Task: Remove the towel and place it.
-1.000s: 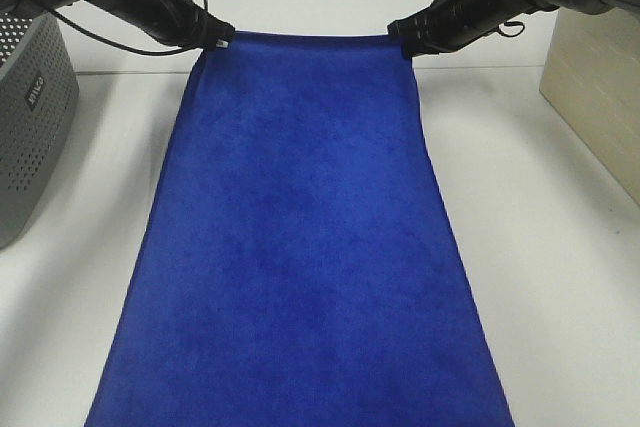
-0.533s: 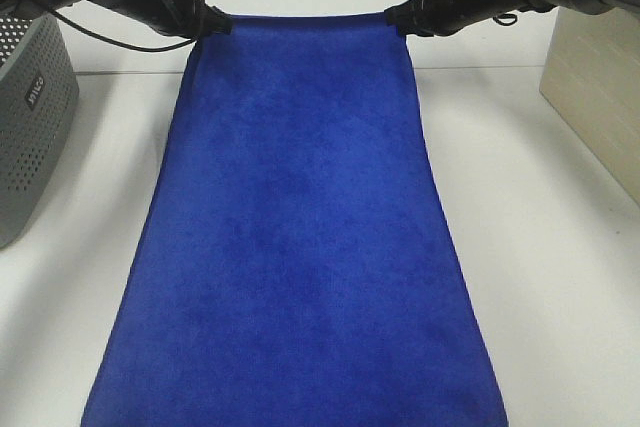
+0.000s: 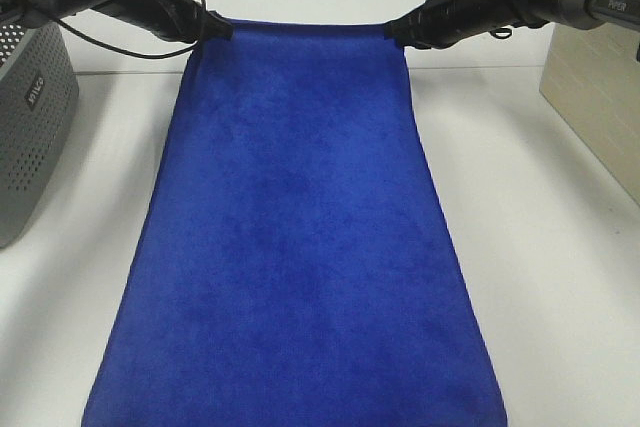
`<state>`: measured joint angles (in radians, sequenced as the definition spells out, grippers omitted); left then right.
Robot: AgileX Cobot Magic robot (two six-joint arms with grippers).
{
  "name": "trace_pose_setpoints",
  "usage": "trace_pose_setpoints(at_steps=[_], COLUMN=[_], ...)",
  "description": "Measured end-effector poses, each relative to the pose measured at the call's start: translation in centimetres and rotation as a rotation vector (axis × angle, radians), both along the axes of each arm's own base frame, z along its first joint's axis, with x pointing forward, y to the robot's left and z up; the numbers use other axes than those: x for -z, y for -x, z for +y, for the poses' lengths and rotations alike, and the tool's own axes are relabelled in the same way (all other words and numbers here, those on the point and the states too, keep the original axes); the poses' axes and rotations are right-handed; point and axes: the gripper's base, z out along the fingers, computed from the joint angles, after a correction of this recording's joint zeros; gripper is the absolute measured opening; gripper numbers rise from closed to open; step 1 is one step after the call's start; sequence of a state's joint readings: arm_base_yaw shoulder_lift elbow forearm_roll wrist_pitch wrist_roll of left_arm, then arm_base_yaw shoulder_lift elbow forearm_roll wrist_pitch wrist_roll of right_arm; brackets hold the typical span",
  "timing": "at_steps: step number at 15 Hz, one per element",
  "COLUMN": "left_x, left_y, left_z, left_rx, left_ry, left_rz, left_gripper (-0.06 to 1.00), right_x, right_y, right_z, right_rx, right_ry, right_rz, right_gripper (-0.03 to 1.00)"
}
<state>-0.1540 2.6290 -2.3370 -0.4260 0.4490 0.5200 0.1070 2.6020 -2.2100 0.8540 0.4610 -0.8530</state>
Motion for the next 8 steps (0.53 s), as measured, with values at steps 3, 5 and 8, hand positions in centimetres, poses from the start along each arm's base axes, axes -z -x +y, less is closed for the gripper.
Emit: trace_pose_setpoints(at_steps=[3,5,8], left_x=[0.3,0.5,1.2], left_y=[0.0,0.0,0.0], left_z=[0.0,0.0,0.0], left_rx=[-0.001,-0.001,-0.001], left_ry=[-0.001,-0.001,-0.003], left_rz=[0.004,0.007,0.018], left_gripper=[0.02,0.02,0.02], right_x=[0.6,1.0,1.2], right_y=[0.0,0.0,0.0], right_z=[0.0,0.0,0.0], right_rx=[-0.002,-0.004,-0.004], right_ry=[0.000,-0.001,-0.001], right_rz=[0.013,0.021,0.025], right_gripper=[0.02,0.02,0.02])
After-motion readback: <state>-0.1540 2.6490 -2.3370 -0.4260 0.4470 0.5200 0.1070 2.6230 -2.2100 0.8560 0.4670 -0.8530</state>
